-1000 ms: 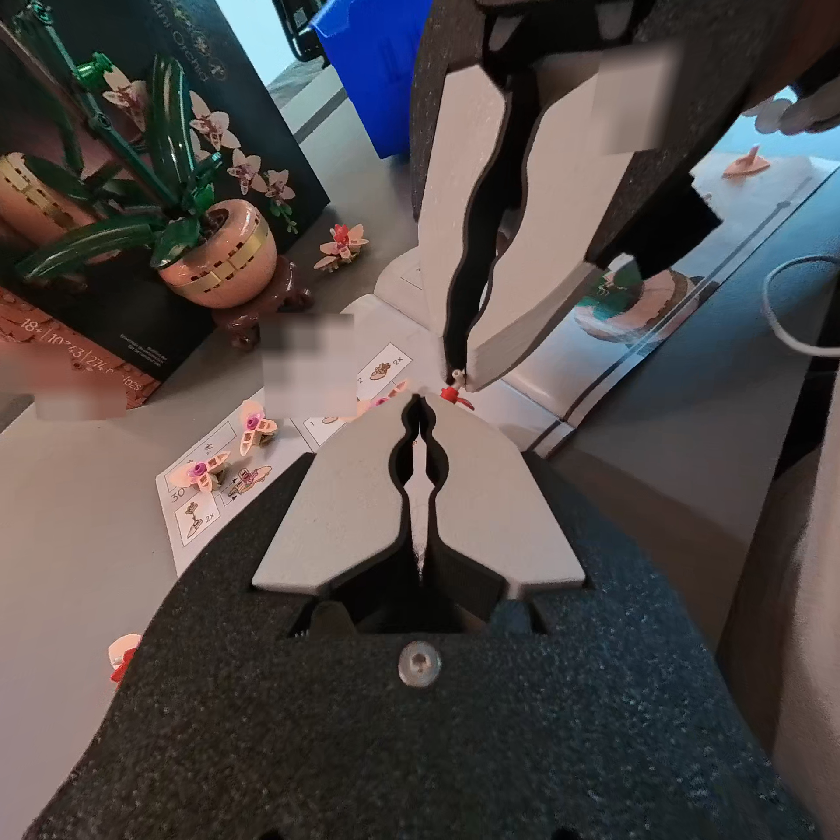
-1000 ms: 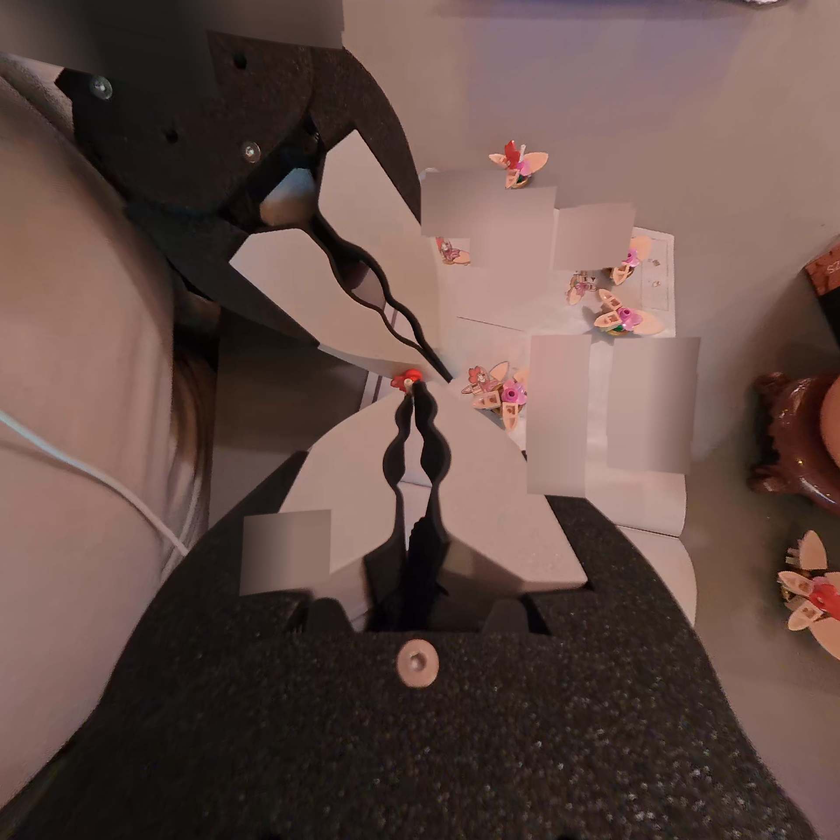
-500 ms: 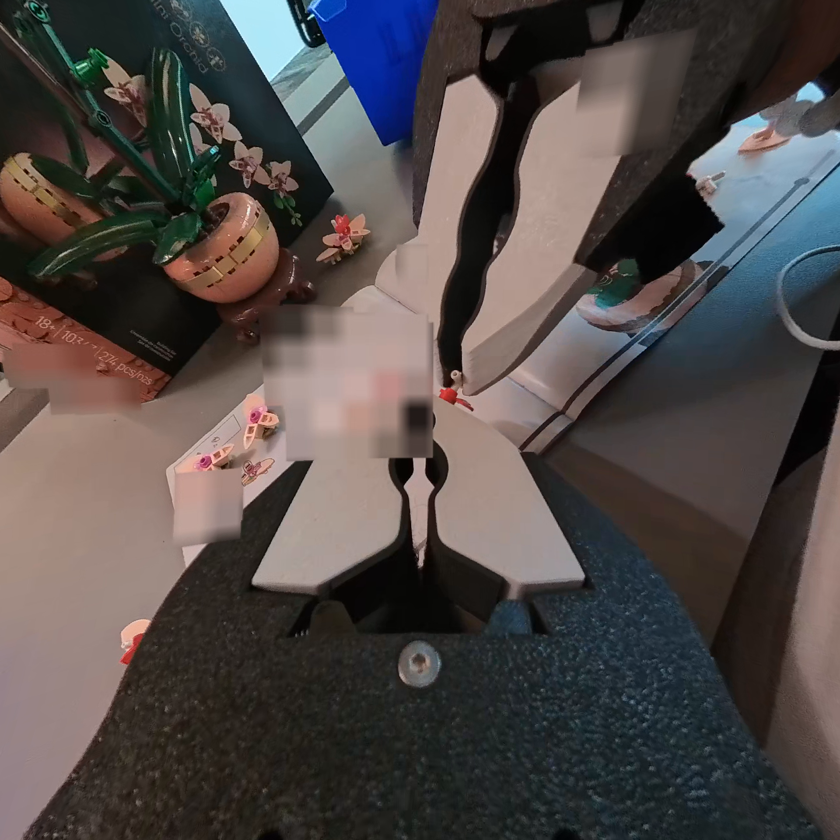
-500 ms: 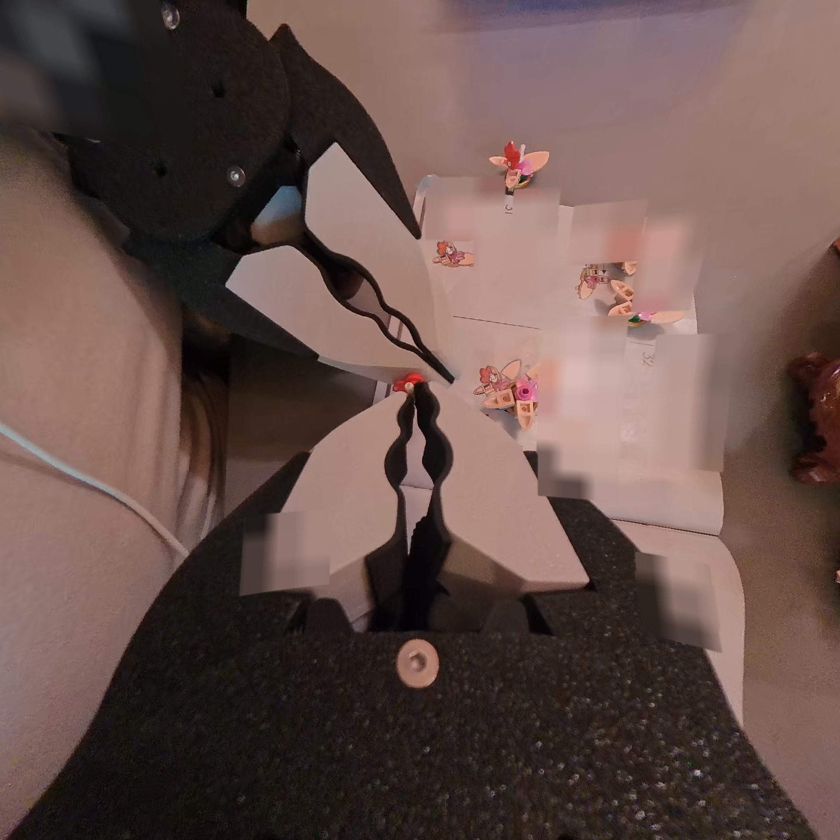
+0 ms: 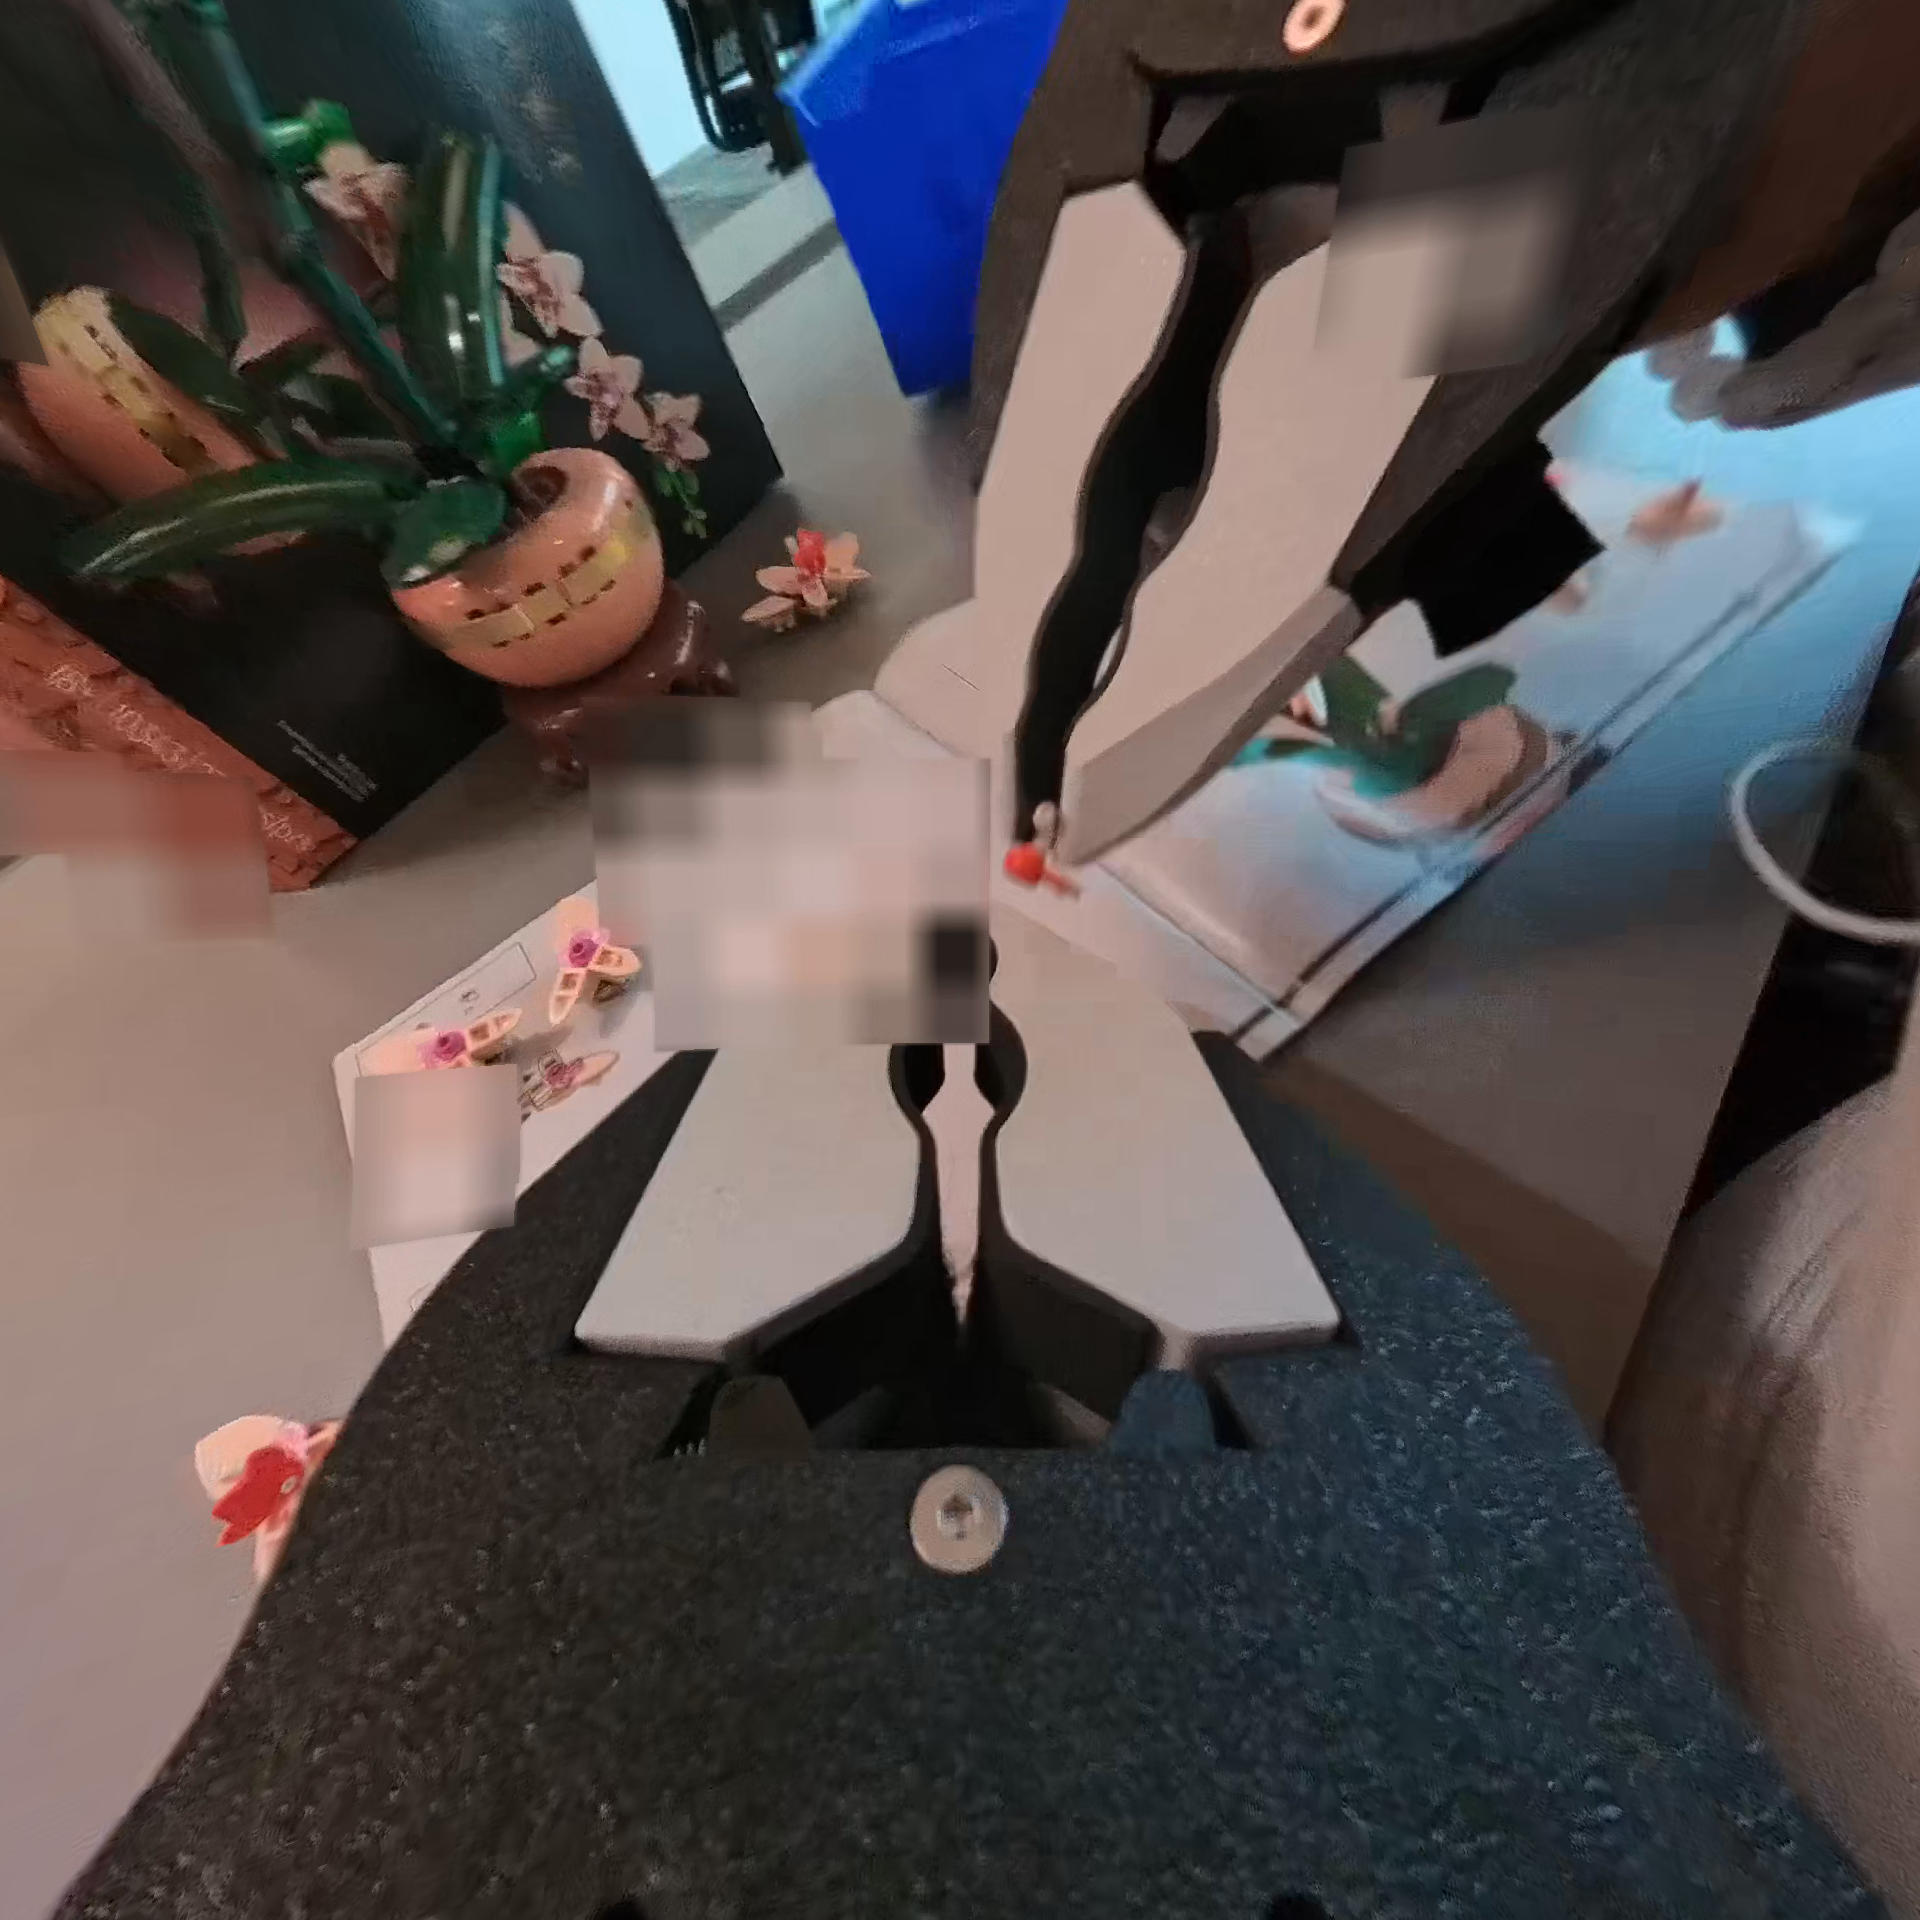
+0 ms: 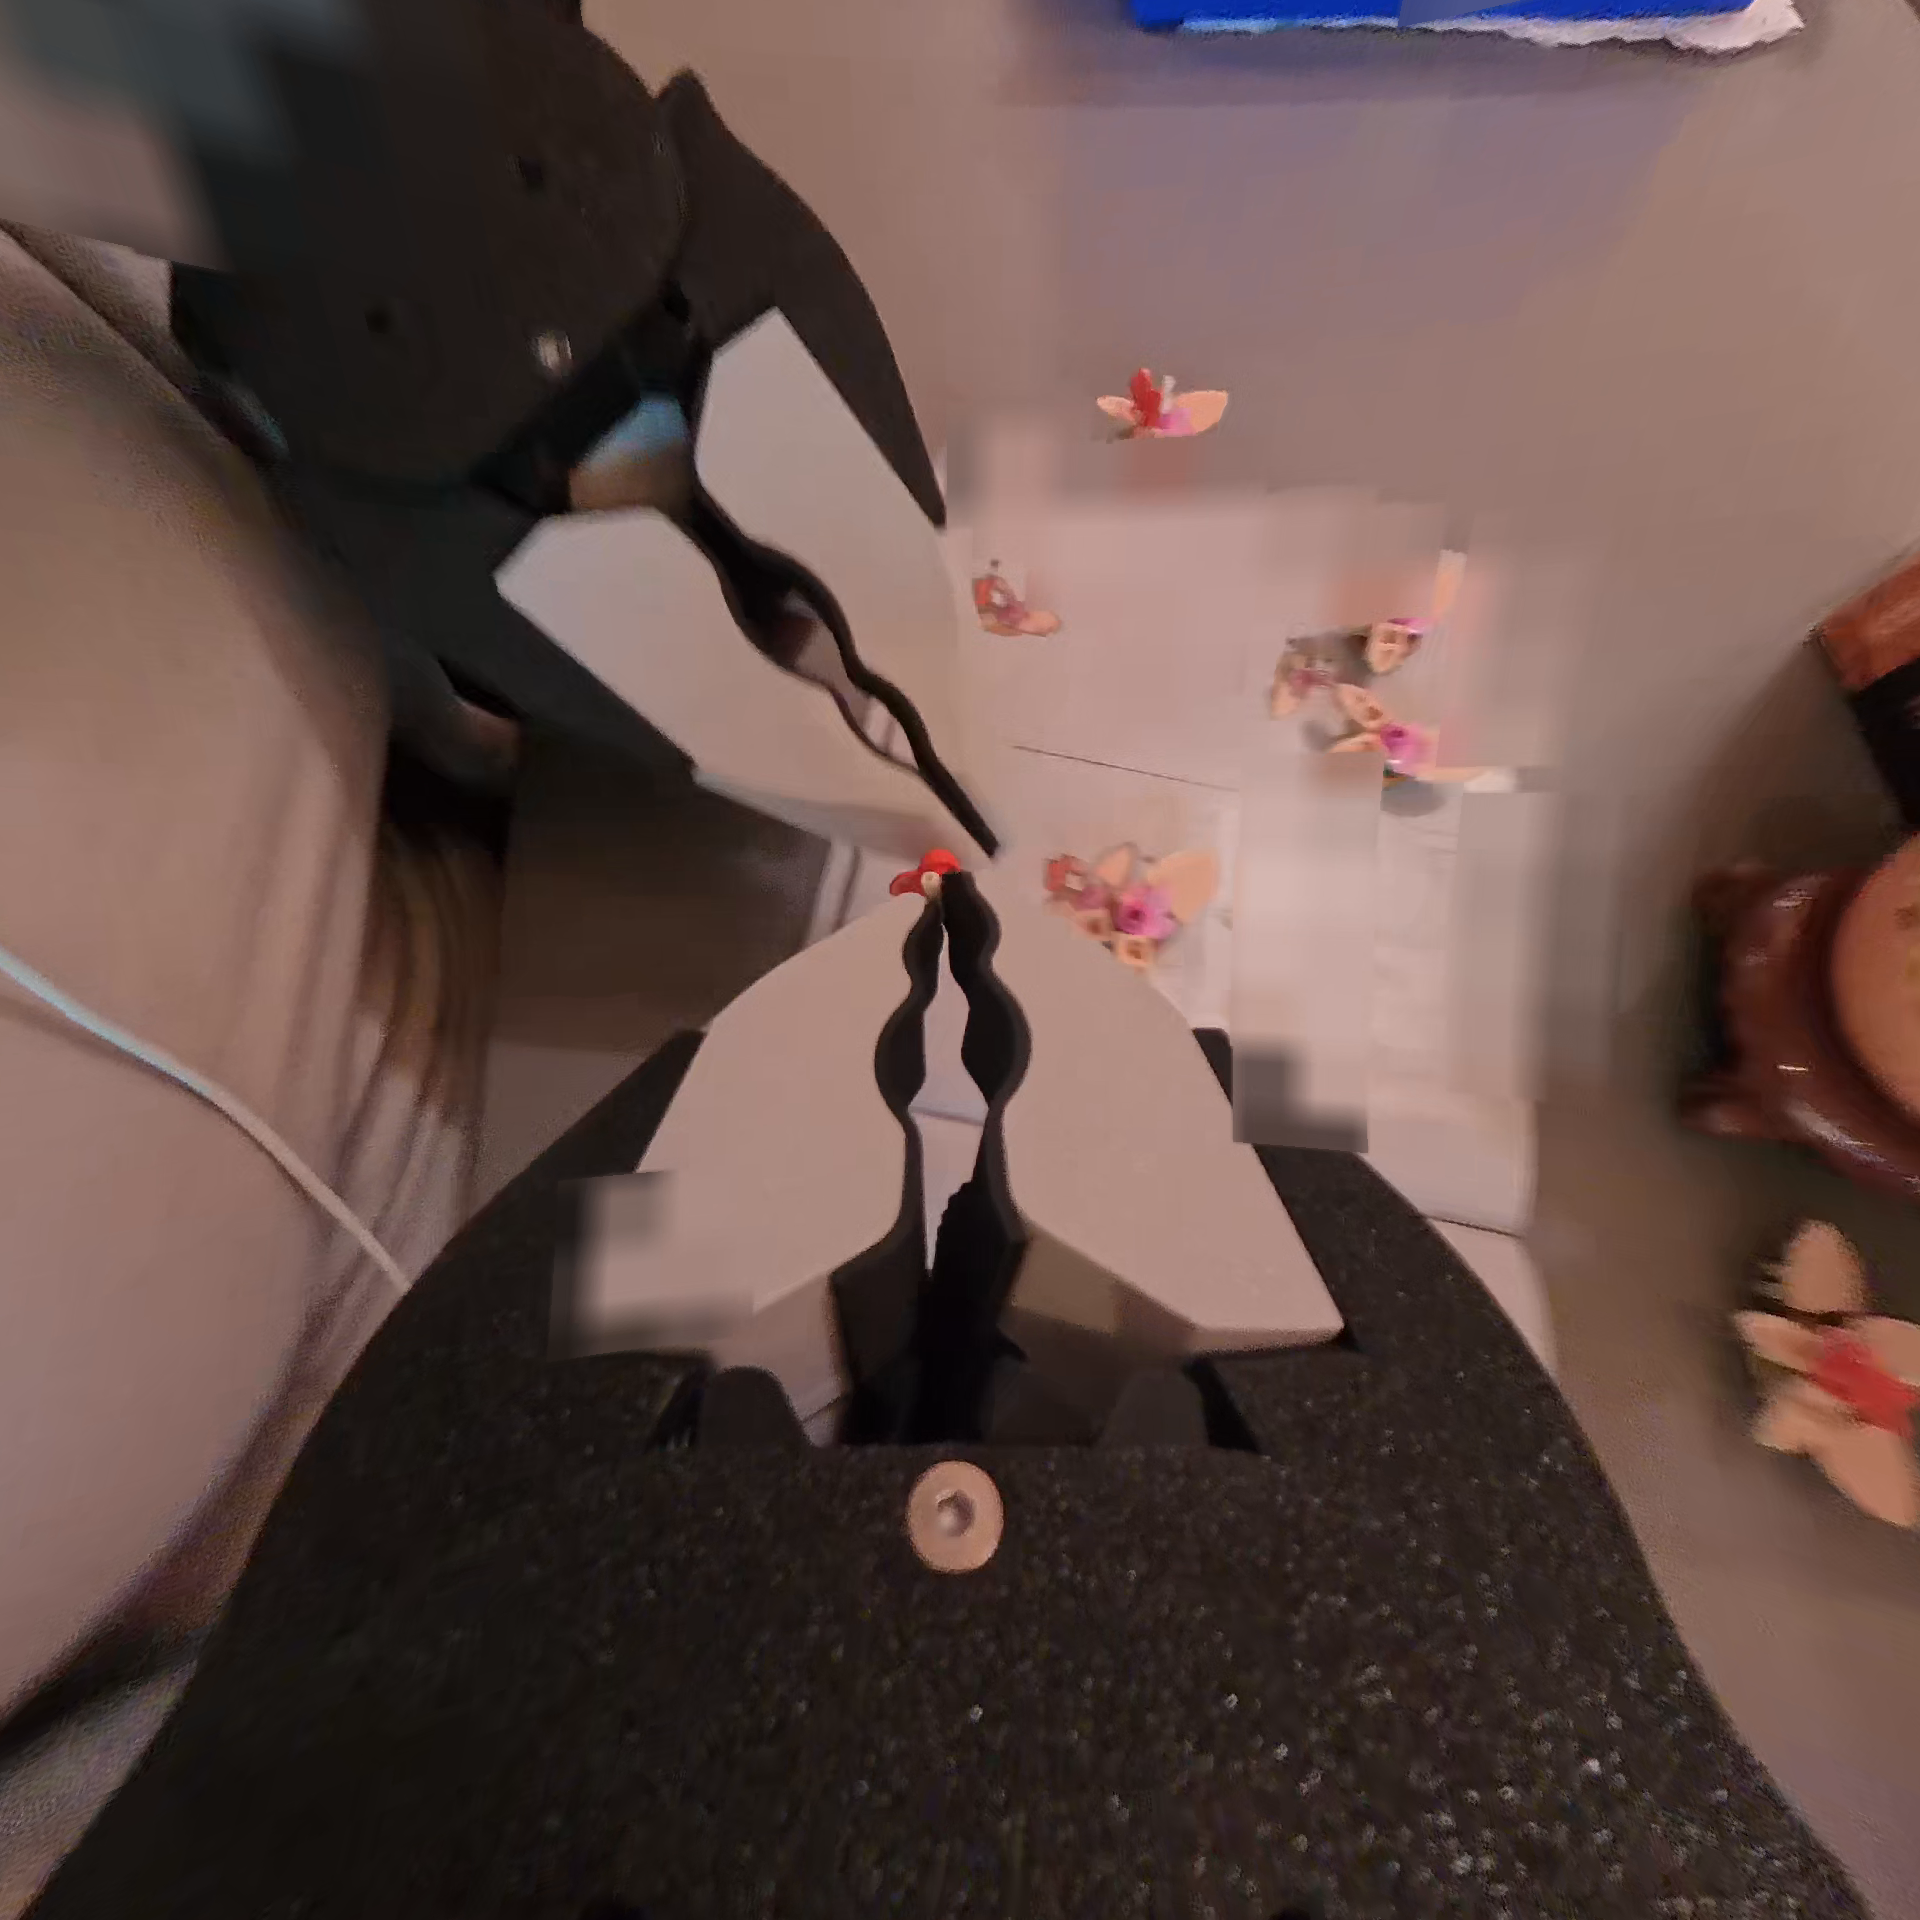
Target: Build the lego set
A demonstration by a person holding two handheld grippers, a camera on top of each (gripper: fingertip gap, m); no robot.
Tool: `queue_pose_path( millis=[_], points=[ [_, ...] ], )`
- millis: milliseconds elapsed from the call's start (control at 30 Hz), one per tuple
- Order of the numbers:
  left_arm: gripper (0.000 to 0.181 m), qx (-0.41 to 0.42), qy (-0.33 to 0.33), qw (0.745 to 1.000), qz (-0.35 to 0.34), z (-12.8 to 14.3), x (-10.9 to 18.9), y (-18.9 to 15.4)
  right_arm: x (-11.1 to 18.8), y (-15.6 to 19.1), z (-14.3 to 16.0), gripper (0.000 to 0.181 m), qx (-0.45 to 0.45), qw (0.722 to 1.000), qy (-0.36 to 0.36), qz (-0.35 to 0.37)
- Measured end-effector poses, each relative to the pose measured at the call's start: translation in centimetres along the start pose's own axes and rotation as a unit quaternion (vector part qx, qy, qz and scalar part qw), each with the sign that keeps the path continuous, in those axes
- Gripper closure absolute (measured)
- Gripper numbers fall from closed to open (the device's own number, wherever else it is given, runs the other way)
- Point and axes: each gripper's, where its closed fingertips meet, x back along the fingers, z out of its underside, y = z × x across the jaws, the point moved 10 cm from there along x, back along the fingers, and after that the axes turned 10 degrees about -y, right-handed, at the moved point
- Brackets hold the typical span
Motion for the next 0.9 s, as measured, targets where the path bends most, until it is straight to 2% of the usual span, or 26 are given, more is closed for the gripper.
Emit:
queue_pose_path(
  millis=[133, 167, 233, 400, 500, 567, 633, 733, 800, 900],
  points=[
    [0.179, 0.079, -0.056, 0.994, -0.053, 0.0, 1.8, 3.6, 2.1, -4.3, -1.6, 0.179, 0.061, 0.988, 0.138, -0.007],
    [0.179, 0.095, -0.067, 0.991, -0.064, 0.0, 2.3, 4.4, 2.1, -5.3, -2.0, 0.179, 0.066, 0.981, 0.183, -0.02],
    [0.177, 0.114, -0.08, 0.985, -0.099, 0.2, 3.6, 6.1, 1.1, -6.8, -3.4, 0.179, 0.111, 0.97, 0.215, -0.021],
    [0.166, 0.116, -0.093, 0.95, -0.275, 1.9, 9.4, 10.6, -5.4, -8.1, -8.1, 0.179, 0.16, 0.936, 0.292, -0.115],
    [0.157, 0.131, -0.102, 0.935, -0.314, 3.5, 11.5, 11.5, -10.4, -8.7, -10.3, 0.179, 0.168, 0.908, 0.343, -0.173],
    [0.153, 0.137, -0.11, 0.931, -0.318, 4.3, 12.1, 11.4, -12.9, -9.4, -11.2, 0.179, 0.176, 0.892, 0.378, -0.174],
    [0.153, 0.138, -0.121, 0.933, -0.31, 4.6, 12.4, 11.1, -14.0, -9.4, -11.7, 0.179, 0.161, 0.897, 0.367, -0.188],
    [0.154, 0.13, -0.129, 0.932, -0.312, 4.6, 12.8, 10.9, -13.5, -8.6, -11.6, 0.179, 0.153, 0.904, 0.349, -0.194],
    [0.154, 0.128, -0.136, 0.935, -0.302, 4.6, 12.7, 10.9, -12.2, -8.2, -11.1, 0.179, 0.153, 0.905, 0.351, -0.184],
    [0.155, 0.13, -0.155, 0.938, -0.282, 4.4, 12.5, 10.5, -8.5, -7.4, -10.4, 0.179, 0.121, 0.941, 0.279, -0.15]
  ],
)
